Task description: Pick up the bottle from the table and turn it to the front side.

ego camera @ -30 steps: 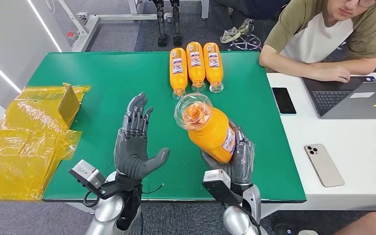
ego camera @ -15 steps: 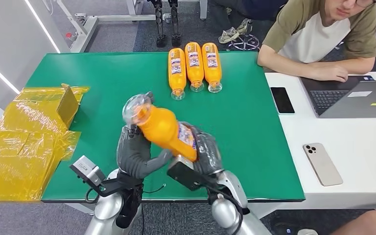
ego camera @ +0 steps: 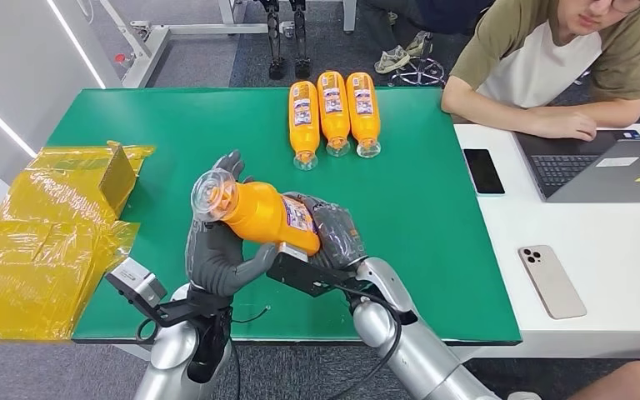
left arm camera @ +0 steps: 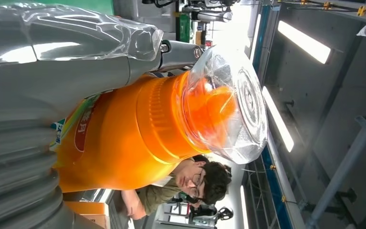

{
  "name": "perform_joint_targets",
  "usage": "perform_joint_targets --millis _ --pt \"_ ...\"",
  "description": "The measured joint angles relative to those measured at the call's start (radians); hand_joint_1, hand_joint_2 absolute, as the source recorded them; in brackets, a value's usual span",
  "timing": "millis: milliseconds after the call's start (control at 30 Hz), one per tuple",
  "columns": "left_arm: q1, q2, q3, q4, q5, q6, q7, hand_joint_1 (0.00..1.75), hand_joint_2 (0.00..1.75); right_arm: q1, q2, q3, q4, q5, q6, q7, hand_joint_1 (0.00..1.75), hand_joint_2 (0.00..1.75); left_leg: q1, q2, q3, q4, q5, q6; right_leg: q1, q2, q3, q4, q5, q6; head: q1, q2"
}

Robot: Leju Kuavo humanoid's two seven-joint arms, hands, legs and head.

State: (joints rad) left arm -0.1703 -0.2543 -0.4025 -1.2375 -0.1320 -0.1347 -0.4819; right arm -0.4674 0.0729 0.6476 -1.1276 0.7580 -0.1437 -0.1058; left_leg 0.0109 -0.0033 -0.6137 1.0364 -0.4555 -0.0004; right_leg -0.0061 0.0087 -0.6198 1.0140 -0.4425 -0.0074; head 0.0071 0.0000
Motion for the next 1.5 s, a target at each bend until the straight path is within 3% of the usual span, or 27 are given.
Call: perform_joint_targets --millis 400,433,533,600,1433,1500 --pt "0.004 0.000 0.001 0.000 -0.014 -0.003 -0.001 0.01 1.75 -0.006 0.000 0.005 0.014 0.028 -0.025 -0.023 1.75 1.75 0.000 0.000 0.000 0.000 0.000 0.000 0.000 0.000 0.000 0.000 0.000 0.000 0.000 0.000" --pt "0.004 0.000 0.001 0.000 -0.015 -0.003 -0.002 0.30 1.75 -0.004 0.000 0.005 0.013 0.029 -0.025 -0.028 1.75 1.75 0.000 0.000 0.000 0.000 0.000 0.000 0.000 0.000 0.000 0.000 0.000 0.000 0.000 0.000" --pt "0.005 0.000 0.001 0.000 -0.013 -0.001 -0.003 1.55 1.75 0.002 0.000 0.005 0.007 0.029 -0.022 -0.042 1.75 1.75 0.000 0.000 0.000 0.000 0.000 0.000 0.000 0.000 0.000 0.000 0.000 0.000 0.000 0.000" --pt "0.006 0.000 0.002 0.000 -0.010 0.001 -0.004 1.75 1.75 0.009 0.000 0.007 0.003 0.029 -0.018 -0.048 1.75 1.75 0.000 0.000 0.000 0.000 0.000 0.000 0.000 0.000 0.000 0.000 0.000 0.000 0.000 0.000" --pt "0.013 0.001 0.009 0.004 -0.008 0.037 -0.031 1.75 1.75 0.062 -0.005 0.018 -0.014 0.034 0.012 -0.114 1.75 1.75 0.000 0.000 0.000 0.000 0.000 0.000 0.000 0.000 0.000 0.000 0.000 0.000 0.000 0.000" --pt "0.013 0.001 0.009 0.005 -0.008 0.038 -0.033 1.75 1.75 0.062 -0.005 0.018 -0.011 0.034 0.006 -0.120 0.91 1.75 0.000 0.000 0.000 0.000 0.000 0.000 0.000 0.000 0.000 0.000 0.000 0.000 0.000 0.000"
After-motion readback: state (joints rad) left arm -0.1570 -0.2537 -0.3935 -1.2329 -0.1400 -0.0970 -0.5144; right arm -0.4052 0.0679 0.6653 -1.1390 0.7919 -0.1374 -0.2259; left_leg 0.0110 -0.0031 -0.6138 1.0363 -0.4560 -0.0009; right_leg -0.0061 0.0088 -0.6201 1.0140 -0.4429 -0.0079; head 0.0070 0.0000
